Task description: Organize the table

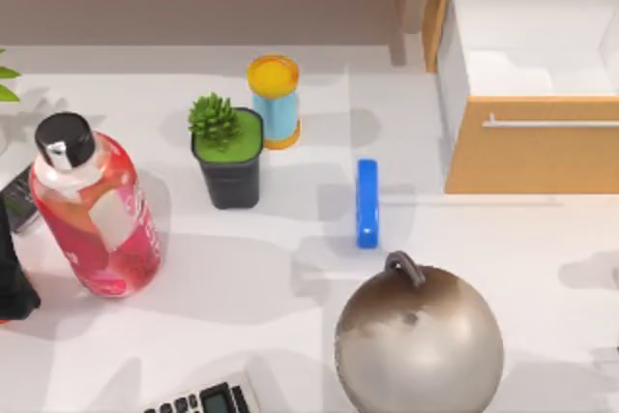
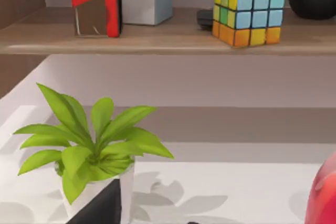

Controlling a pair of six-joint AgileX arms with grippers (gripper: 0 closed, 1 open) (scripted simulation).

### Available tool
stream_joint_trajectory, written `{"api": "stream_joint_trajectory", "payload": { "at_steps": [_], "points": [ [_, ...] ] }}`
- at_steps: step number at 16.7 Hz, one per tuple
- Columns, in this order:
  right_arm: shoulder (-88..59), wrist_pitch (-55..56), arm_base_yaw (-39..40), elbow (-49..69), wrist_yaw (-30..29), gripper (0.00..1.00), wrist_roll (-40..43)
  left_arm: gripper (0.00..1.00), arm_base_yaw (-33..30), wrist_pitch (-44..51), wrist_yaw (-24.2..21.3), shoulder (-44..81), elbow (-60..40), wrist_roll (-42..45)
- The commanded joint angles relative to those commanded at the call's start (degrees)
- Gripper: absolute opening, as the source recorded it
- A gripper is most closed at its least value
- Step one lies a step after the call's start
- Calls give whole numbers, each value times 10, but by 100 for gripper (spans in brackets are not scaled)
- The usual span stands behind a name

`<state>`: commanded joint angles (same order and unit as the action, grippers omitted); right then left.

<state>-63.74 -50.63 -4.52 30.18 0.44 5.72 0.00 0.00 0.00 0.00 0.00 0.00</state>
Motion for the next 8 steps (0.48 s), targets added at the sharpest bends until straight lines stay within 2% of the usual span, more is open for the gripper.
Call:
{"api": "stream_joint_trajectory", "payload": {
  "at_steps": [8],
  "points": [
    [4,5,4,8,1,0,-1,100,0,0,0,0,0,0]
  ]
}}
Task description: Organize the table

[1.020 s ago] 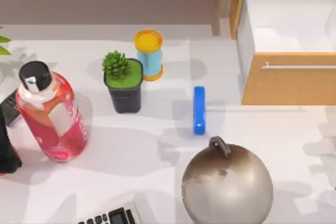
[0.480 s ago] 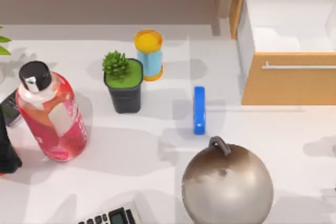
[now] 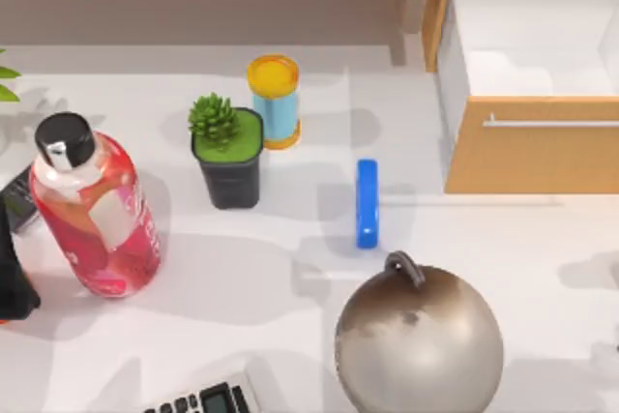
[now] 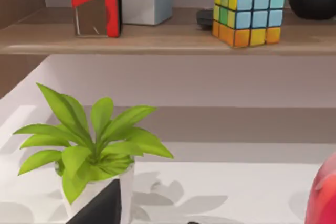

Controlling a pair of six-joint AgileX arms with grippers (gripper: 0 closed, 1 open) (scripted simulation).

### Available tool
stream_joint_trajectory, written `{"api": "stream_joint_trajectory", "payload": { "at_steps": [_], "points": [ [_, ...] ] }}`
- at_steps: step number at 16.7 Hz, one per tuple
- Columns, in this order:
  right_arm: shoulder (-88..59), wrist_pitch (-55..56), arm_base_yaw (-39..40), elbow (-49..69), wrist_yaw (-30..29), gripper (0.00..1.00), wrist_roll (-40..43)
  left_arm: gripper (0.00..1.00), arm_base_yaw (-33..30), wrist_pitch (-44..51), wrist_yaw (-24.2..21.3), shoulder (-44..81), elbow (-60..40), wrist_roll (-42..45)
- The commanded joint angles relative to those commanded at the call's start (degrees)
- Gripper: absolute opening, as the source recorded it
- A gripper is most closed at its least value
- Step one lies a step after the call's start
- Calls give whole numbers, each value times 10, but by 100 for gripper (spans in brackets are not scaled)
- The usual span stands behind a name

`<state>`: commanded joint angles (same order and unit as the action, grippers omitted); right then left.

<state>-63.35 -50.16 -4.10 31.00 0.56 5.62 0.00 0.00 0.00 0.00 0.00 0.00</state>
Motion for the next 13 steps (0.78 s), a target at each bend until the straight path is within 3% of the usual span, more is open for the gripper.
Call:
{"api": "stream_joint_trajectory", "payload": {
  "at_steps": [13],
  "points": [
    [24,31,-1,22,-1,0,-1,100,0,0,0,0,0,0]
  ]
}}
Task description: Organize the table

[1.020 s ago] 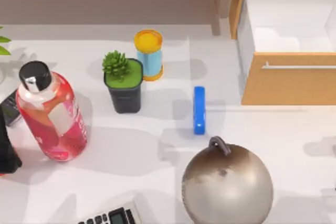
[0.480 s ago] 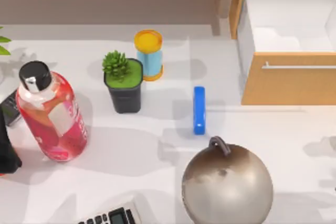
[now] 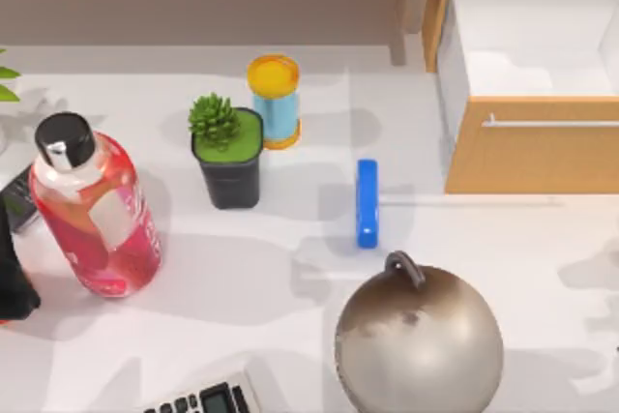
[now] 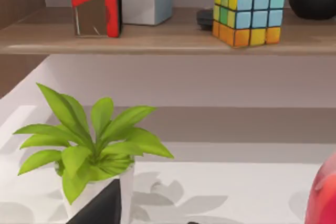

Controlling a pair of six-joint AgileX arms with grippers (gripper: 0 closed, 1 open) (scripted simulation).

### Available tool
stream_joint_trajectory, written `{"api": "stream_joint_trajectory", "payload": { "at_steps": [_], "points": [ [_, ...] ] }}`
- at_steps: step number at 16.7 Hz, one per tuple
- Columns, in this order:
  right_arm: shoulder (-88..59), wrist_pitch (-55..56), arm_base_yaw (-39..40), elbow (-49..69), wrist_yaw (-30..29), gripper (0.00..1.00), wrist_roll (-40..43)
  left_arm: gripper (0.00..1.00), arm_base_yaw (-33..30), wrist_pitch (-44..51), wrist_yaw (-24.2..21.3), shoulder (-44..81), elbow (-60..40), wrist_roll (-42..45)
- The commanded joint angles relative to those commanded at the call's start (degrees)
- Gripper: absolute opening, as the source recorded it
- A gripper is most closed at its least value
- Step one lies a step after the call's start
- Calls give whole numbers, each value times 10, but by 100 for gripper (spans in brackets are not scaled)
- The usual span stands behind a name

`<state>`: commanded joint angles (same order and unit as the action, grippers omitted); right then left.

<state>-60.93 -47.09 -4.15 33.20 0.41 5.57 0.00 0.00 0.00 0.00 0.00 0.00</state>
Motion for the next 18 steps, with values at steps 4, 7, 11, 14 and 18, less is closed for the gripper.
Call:
{"api": "stream_joint_trajectory", "payload": {
  "at_steps": [4,7,11,14,18],
  "points": [
    [-2,5,0,-2,0,0,0,100,0,0,0,0,0,0],
    [-9,5,0,-10,1,0,1,100,0,0,0,0,0,0],
    [-28,0,-2,-31,1,0,0,100,0,0,0,0,0,0],
    [-42,-4,-3,-47,0,0,0,100,0,0,0,0,0,0],
    [-42,-4,-3,-47,0,0,0,100,0,0,0,0,0,0]
  ]
}}
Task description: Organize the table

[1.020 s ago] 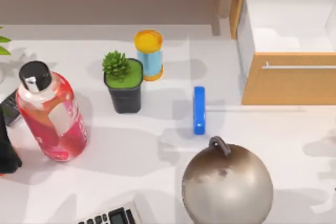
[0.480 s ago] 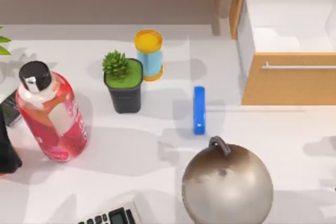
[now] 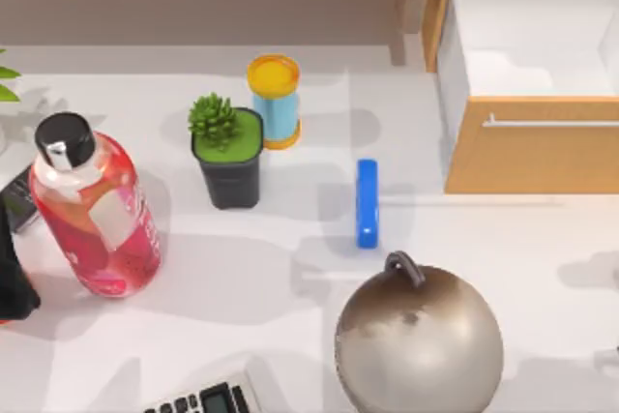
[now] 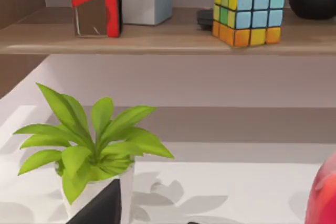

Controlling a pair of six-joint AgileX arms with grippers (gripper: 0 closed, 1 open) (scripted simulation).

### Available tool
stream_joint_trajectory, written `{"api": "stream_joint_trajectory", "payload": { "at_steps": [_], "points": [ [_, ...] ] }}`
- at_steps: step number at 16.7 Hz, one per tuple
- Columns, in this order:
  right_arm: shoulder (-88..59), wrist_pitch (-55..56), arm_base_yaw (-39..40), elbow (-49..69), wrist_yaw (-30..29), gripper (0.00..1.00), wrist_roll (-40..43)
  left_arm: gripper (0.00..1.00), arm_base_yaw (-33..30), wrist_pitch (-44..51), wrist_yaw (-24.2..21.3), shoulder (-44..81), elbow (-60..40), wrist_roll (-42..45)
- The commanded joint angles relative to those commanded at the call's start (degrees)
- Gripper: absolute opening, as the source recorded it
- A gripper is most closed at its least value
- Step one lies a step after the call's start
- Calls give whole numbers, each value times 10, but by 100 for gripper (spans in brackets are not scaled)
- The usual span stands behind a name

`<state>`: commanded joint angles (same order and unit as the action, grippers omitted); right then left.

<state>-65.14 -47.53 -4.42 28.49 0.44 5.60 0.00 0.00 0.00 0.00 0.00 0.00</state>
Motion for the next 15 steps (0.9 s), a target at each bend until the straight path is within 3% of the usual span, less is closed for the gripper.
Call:
{"api": "stream_joint_trajectory", "payload": {
  "at_steps": [13,15],
  "points": [
    [0,0,0,0,0,98,0,100,0,0,0,0,0,0],
    [0,0,0,0,0,100,0,100,0,0,0,0,0,0]
  ]
}}
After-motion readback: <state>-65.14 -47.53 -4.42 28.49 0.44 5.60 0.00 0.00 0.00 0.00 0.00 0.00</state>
